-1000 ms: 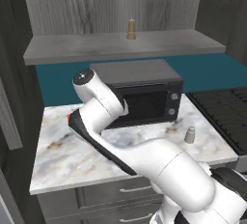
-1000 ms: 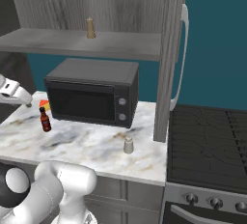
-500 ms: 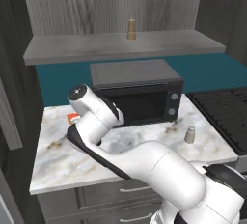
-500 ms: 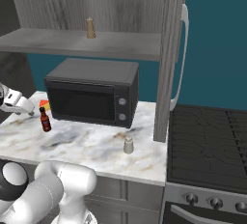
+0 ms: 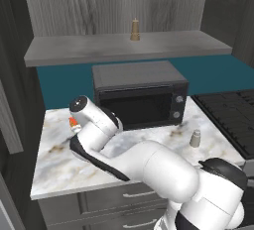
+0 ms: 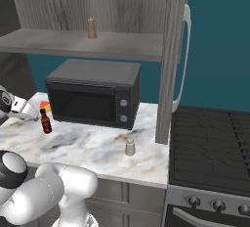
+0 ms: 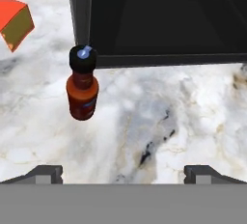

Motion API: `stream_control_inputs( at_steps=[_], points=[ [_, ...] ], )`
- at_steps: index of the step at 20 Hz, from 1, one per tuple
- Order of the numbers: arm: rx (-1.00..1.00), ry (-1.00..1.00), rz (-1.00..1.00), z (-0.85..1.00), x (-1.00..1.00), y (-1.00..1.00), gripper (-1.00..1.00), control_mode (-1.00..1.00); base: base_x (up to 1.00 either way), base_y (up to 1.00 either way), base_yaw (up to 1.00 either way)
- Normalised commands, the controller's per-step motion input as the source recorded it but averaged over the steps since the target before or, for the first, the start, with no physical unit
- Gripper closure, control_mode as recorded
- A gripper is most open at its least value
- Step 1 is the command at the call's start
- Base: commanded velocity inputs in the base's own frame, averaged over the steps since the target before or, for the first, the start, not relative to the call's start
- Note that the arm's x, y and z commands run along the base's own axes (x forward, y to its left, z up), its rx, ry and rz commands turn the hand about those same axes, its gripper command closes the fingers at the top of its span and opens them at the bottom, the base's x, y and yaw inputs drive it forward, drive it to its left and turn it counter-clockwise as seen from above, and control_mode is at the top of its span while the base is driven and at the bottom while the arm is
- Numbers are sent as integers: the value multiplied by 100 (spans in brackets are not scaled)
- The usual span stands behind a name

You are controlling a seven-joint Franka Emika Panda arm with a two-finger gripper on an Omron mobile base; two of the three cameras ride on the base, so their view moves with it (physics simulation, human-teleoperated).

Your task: There are various items on the counter. Only move the condiments/shakers into the cabinet.

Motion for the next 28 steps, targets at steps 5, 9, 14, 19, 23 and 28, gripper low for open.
stream_control_inputs(
  at_steps=[5, 9, 14, 19, 23, 28],
  points=[
    [-1, 0, -3, -17, 30, 5, -100, -100, 0, 0, 0],
    [-2, 0, -4, -12, 32, 0, -100, -100, 0, 0, 0],
    [-1, 0, -3, -22, 25, 4, -100, -100, 0, 0, 0],
    [0, 0, 0, -28, 25, 20, -100, -100, 0, 0, 0],
    [0, 0, 0, -17, 25, 16, -100, -100, 0, 0, 0],
    [0, 0, -2, -6, 18, 1, -100, -100, 0, 0, 0]
  ],
)
